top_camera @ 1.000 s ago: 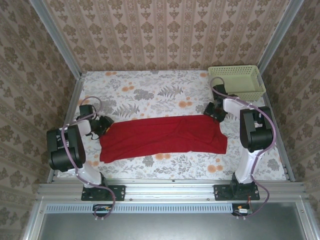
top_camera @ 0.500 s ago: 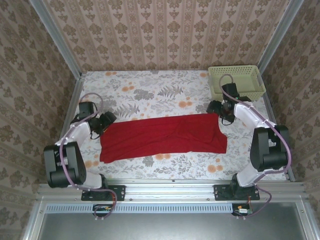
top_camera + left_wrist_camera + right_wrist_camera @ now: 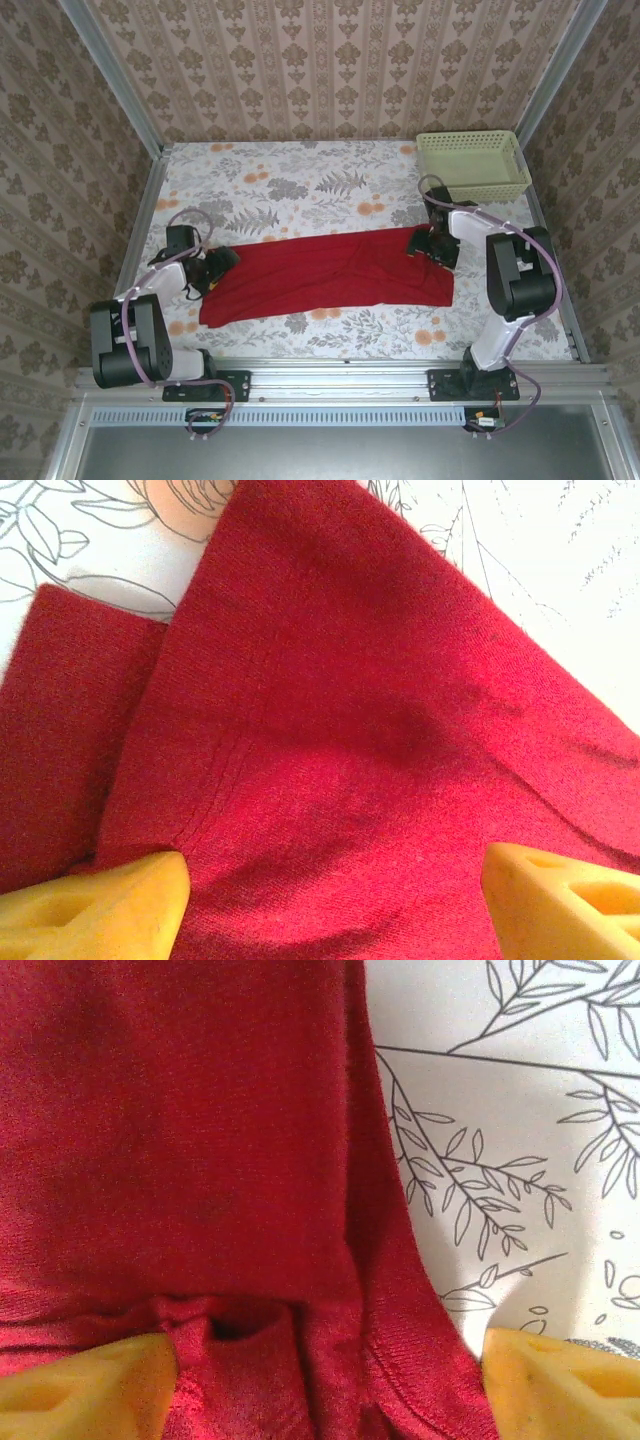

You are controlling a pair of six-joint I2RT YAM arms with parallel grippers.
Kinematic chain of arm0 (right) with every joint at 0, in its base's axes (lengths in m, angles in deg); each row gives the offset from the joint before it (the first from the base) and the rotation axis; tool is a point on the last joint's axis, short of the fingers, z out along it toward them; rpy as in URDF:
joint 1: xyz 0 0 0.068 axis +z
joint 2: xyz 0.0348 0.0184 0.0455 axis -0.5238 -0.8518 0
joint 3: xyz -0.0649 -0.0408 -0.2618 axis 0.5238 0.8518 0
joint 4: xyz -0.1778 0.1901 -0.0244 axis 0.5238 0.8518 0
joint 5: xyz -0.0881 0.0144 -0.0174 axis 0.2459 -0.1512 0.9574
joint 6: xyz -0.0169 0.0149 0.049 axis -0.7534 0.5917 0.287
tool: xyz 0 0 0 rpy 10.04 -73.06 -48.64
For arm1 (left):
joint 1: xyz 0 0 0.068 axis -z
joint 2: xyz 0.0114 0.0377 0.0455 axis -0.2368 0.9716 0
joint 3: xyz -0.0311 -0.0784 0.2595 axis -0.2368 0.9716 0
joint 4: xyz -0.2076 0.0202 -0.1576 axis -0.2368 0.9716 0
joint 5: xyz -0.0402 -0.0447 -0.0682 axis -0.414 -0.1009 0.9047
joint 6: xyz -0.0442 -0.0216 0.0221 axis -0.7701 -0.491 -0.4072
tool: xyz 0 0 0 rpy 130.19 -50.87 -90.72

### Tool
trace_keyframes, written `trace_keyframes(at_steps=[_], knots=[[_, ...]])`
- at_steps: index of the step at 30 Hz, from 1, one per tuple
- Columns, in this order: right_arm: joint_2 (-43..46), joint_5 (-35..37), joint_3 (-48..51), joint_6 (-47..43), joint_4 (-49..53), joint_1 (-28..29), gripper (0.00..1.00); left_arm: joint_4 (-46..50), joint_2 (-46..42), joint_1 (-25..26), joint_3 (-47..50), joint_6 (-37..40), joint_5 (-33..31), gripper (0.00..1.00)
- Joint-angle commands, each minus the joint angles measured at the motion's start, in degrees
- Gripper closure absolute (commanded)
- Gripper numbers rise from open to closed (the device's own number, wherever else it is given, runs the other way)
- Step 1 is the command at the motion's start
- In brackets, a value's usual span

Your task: Fold the inside-out t-shirt

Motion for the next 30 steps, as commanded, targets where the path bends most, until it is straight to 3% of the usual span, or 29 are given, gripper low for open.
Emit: trace_keyframes(at_steps=[1, 3, 5, 10, 14, 19, 22, 26, 30], knots=[[-3.8, -1.2, -2.7, 2.5, 2.4, 2.4, 0.25, 1.1, 1.5, -0.4, 3.7, -2.3, -5.5, 0.19], [-4.4, 1.1, -3.8, 2.8, 3.4, 4.3, 0.27, 1.0, 0.9, -0.4, 4.3, -2.7, -5.7, 0.18], [-4.5, 1.2, -3.9, 3.1, 2.8, 5.3, 0.36, 1.1, 0.1, -0.4, 4.8, -2.8, -6.2, 0.18], [-4.4, 2.3, -4.1, 3.3, 2.5, 6.0, 0.77, 1.8, -1.7, -0.3, 4.9, -3.0, -6.7, 0.18], [-1.0, 6.2, -1.6, 3.5, 2.5, 4.9, 1.00, 1.6, -1.9, 0.3, 5.3, -3.0, -7.0, 0.17], [8.6, 14.9, 1.3, 1.7, 6.7, 2.3, 1.00, 2.6, -2.6, 5.9, 5.0, -4.2, -6.6, 0.17], [13.4, 19.3, 1.1, 0.8, 10.2, 1.9, 1.00, 5.4, -7.2, 9.0, 4.2, -5.0, -8.4, 0.15], [16.4, 21.0, -1.4, -1.1, 14.5, 2.1, 1.00, 10.0, -13.9, 9.6, 0.8, -3.4, -10.6, 0.13], [17.5, 25.3, -6.0, -3.1, 19.6, 3.2, 1.00, 12.3, -13.1, 9.6, -2.4, -0.3, -10.5, 0.14]])
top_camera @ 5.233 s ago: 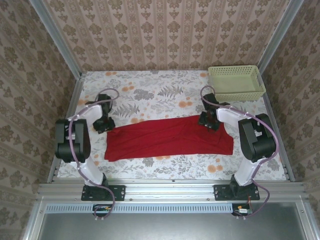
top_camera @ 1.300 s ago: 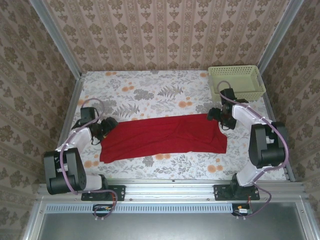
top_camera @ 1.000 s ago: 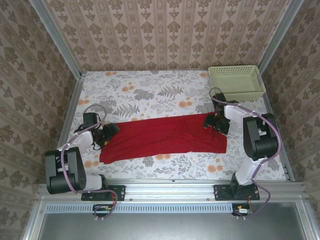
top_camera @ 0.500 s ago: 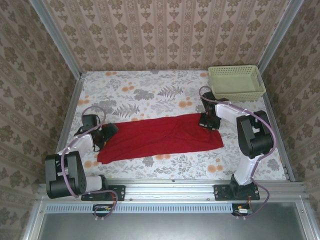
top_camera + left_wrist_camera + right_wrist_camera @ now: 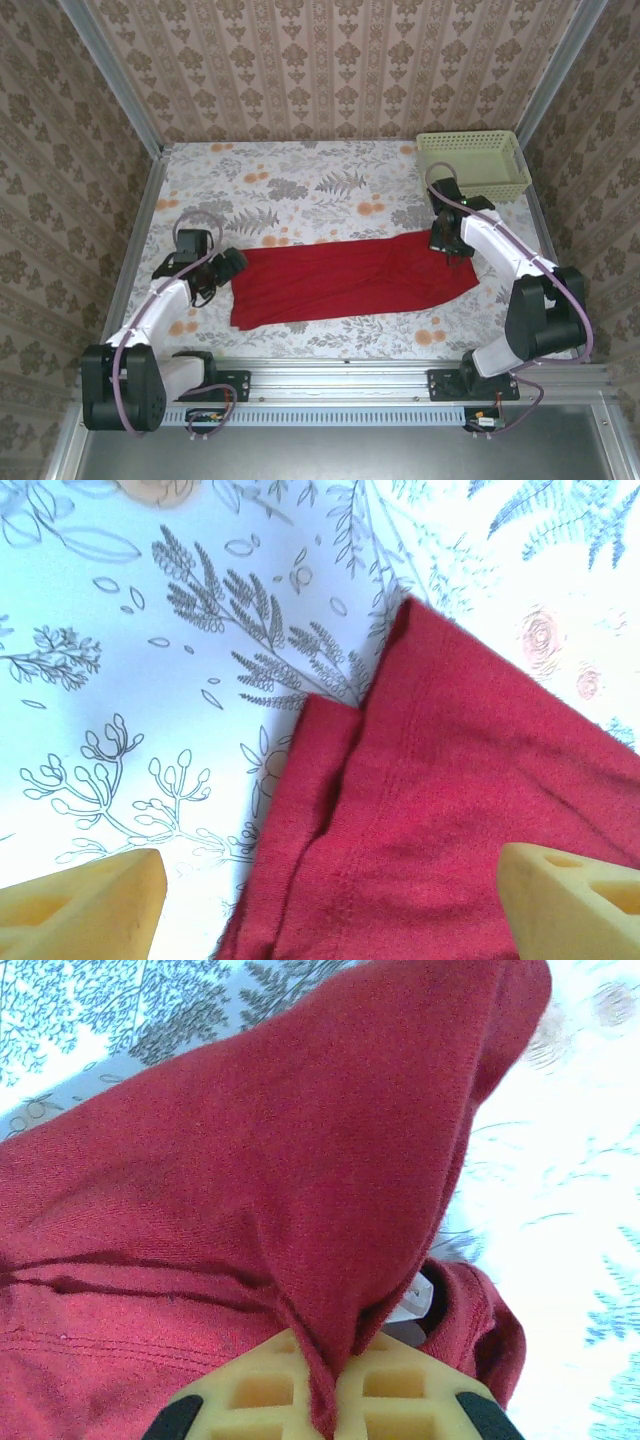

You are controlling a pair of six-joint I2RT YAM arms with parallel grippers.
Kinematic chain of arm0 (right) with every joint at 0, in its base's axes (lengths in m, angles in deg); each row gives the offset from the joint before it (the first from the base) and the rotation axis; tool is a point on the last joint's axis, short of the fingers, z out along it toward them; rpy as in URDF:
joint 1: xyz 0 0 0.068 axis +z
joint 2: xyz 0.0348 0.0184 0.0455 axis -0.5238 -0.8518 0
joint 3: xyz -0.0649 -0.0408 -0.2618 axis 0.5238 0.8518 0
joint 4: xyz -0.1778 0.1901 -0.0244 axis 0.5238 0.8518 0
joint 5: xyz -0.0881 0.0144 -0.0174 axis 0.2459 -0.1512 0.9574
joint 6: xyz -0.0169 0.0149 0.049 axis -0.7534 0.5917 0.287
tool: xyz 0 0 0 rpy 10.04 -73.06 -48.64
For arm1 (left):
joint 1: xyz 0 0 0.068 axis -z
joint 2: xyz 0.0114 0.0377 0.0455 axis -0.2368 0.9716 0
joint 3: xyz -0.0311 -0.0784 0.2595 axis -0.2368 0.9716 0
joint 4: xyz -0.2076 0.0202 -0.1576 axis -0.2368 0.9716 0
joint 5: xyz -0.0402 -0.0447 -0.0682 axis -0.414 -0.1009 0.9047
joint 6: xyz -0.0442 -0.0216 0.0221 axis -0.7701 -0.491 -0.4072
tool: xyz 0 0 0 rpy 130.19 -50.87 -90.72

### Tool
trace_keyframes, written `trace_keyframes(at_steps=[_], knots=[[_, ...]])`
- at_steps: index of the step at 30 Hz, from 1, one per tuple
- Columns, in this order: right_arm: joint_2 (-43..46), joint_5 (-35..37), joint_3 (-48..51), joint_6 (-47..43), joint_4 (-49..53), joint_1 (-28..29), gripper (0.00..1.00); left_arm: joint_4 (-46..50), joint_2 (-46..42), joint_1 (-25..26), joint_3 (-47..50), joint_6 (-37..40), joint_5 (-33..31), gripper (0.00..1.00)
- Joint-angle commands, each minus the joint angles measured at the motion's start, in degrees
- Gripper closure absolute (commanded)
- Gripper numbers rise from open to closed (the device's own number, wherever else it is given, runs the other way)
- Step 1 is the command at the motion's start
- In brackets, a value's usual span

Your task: Fold the inside-out t-shirt

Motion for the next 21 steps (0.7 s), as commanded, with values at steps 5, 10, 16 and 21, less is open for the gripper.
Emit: trace_keyframes(at_steps=[5, 10, 16, 21], knots=[[0.7, 11.4, -10.4, -4.7, 13.3, 4.5, 1.00, 2.1, 8.5, 3.9, -4.3, 3.6, 0.6, 0.20], [-1.7, 15.0, -16.3, -6.3, 18.2, 8.5, 1.00, -0.1, 14.4, 11.3, -4.2, 1.9, -2.5, 0.25], [-5.6, 15.6, -24.8, -6.3, 23.7, 15.9, 1.00, -6.8, 18.4, 18.7, -2.3, -2.4, -0.8, 0.45], [-7.9, 9.1, -30.0, -3.5, 24.1, 22.8, 1.00, -10.7, 19.5, 24.5, -1.6, -5.2, -0.5, 0.55]])
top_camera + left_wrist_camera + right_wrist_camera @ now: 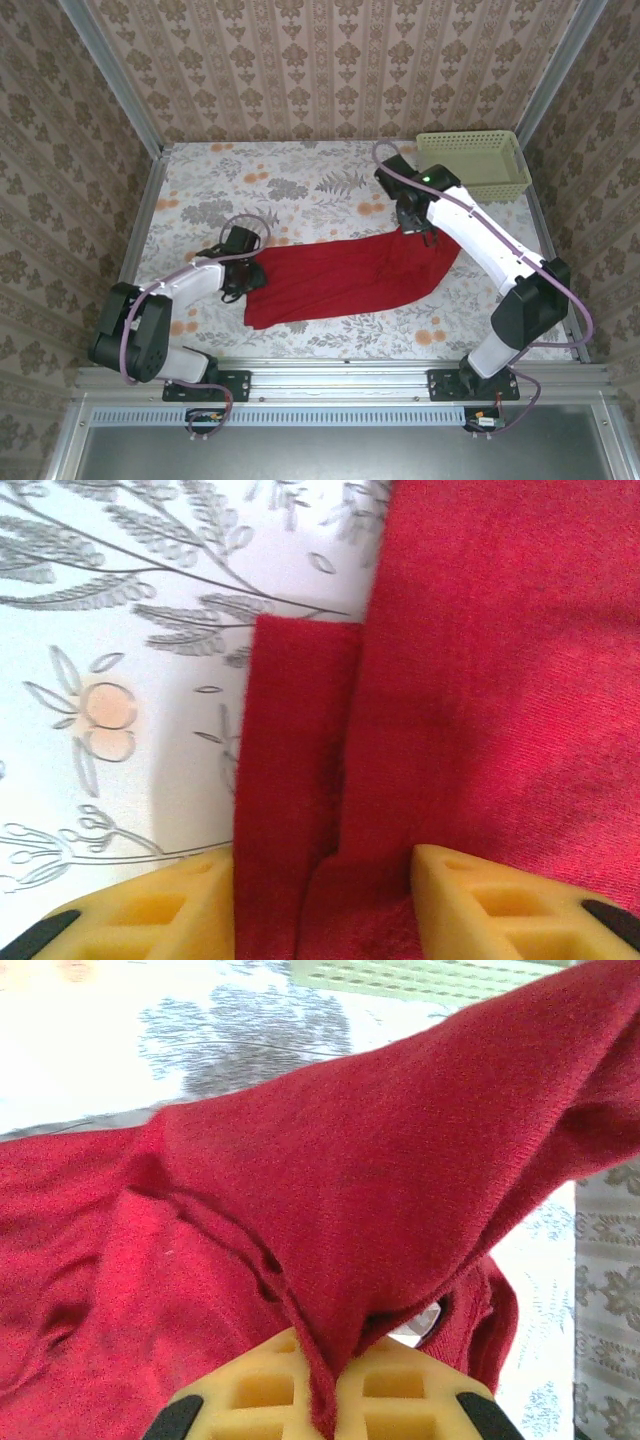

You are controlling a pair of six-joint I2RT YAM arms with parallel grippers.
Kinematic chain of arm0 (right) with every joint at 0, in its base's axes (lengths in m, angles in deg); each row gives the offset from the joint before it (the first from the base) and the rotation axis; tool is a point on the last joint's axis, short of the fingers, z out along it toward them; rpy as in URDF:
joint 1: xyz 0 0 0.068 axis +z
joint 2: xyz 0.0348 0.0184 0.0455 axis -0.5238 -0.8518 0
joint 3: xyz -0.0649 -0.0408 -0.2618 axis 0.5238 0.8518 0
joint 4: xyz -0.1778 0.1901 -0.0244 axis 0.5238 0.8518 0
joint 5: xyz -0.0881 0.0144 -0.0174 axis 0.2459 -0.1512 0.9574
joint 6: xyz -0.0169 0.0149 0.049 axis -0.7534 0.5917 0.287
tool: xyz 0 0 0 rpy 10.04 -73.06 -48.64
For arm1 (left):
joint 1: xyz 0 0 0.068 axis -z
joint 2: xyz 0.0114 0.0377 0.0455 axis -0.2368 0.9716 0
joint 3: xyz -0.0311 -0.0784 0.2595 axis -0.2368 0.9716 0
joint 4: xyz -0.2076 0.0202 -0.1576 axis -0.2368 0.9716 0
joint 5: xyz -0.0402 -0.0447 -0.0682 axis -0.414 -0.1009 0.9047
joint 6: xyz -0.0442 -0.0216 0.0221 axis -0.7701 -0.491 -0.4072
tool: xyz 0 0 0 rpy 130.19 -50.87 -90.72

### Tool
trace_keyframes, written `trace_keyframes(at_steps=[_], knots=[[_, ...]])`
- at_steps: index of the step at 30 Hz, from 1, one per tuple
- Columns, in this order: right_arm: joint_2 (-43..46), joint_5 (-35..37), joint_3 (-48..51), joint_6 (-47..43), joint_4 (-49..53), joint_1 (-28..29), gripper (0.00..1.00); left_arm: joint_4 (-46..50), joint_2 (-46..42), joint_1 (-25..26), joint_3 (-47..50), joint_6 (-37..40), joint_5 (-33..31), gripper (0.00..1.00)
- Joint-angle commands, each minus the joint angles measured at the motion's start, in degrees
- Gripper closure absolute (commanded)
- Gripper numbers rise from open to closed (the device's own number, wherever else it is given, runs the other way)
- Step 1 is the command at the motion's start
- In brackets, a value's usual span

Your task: Fold the inside-out t-shirt

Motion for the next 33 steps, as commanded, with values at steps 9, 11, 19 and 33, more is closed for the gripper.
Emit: trace_keyframes(at_steps=[9, 11, 19, 33], knots=[[-6.2, -20.2, -6.7, 11.8, -9.2, 13.4, 1.00, -13.6, -4.0, 5.5, 6.5, -5.7, 10.2, 0.67], [-7.4, -23.3, -6.4, 14.1, -12.9, 15.0, 1.00, -12.6, -6.5, 5.2, 7.3, -5.5, 8.9, 0.67], [-12.7, -31.6, -6.4, 22.8, -24.5, 20.3, 1.00, -14.2, -10.1, 2.0, 12.1, -5.5, 10.5, 0.68], [-18.7, -34.8, -7.6, 29.3, -31.6, 25.0, 1.00, -13.1, -18.3, -2.9, 17.3, -5.7, 11.8, 0.65]])
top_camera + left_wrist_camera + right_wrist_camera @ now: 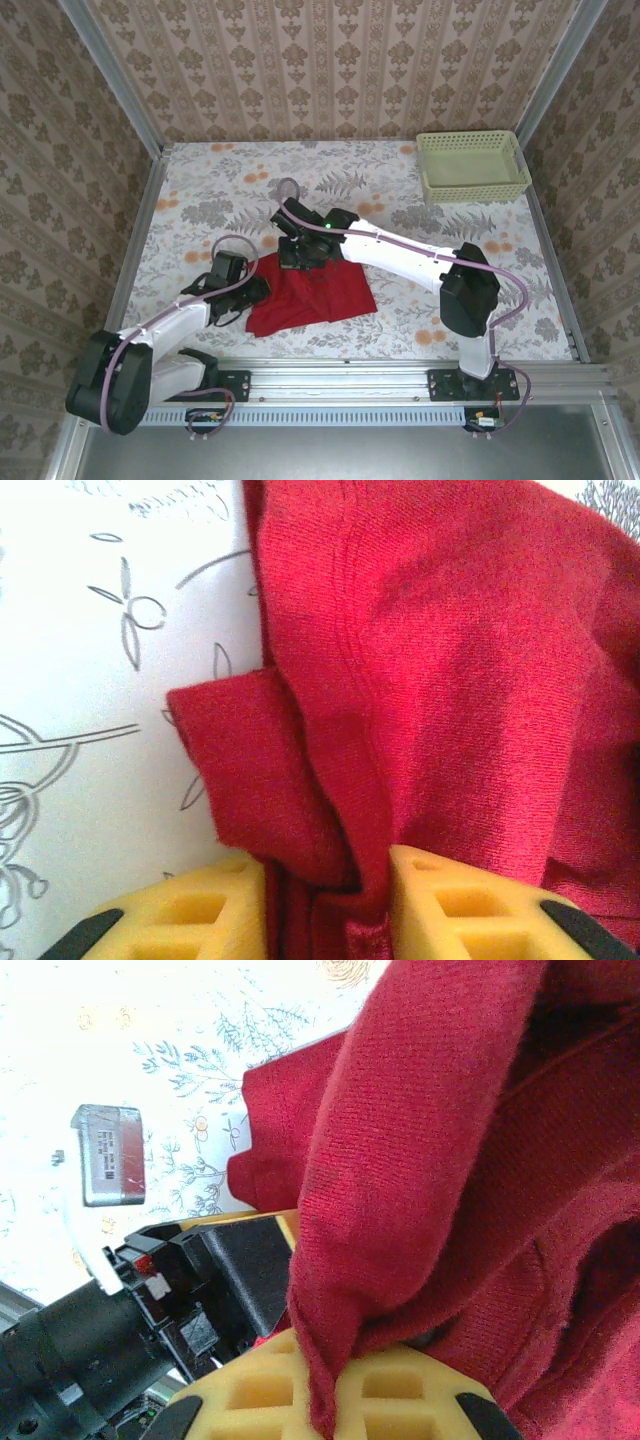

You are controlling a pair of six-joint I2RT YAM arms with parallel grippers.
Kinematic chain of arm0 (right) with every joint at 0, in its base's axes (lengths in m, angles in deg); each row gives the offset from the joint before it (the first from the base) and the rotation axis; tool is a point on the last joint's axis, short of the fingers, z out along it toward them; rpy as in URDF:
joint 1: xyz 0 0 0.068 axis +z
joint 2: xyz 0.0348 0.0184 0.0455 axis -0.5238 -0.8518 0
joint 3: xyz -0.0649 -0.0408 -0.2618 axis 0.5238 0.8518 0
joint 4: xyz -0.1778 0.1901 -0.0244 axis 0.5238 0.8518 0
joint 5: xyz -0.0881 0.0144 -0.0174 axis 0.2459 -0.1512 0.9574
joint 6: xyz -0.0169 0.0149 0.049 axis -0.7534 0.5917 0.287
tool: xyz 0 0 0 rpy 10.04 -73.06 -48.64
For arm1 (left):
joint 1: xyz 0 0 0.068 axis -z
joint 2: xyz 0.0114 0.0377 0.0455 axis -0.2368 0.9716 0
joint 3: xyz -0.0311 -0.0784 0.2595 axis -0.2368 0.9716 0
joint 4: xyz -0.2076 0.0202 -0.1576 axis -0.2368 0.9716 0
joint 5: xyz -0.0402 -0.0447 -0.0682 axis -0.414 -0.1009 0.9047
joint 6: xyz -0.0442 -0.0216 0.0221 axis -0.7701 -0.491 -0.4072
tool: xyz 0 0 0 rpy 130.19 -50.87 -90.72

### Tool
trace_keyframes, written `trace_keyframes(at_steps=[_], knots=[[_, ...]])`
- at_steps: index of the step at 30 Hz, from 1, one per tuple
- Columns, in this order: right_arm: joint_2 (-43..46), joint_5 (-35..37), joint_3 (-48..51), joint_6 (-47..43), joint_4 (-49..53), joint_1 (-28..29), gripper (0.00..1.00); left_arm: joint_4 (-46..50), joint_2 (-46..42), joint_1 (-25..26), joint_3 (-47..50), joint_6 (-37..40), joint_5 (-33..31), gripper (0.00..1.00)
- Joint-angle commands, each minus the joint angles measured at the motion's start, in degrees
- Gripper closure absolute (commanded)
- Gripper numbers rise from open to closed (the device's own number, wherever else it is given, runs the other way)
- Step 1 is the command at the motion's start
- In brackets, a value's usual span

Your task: Fold the inside-out t-shirt

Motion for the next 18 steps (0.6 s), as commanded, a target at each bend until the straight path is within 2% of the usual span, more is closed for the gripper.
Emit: trace_keyframes(at_steps=[1, 10, 13, 15, 18], knots=[[-1.7, -1.6, -1.6, 2.8, -2.3, 0.9, 1.00, 1.9, -1.7, -0.7, 0.8, -0.5, 1.1, 0.65], [-3.6, -0.8, -1.8, 5.0, -4.9, 2.7, 1.00, 2.6, -3.3, -1.8, 1.8, -1.2, 1.3, 0.65], [-5.3, -0.9, -3.1, 5.1, -4.8, 2.7, 1.00, 5.3, -6.0, -2.0, 1.8, -1.6, 0.0, 0.62], [-6.0, -1.2, -3.7, 5.1, -4.8, 2.8, 0.94, 8.3, -8.6, -2.5, 1.7, -2.0, -1.5, 0.59], [-6.5, -2.3, -5.6, 3.8, -4.4, 3.3, 0.70, 14.5, -13.8, -4.1, 1.5, -2.9, -4.3, 0.52]])
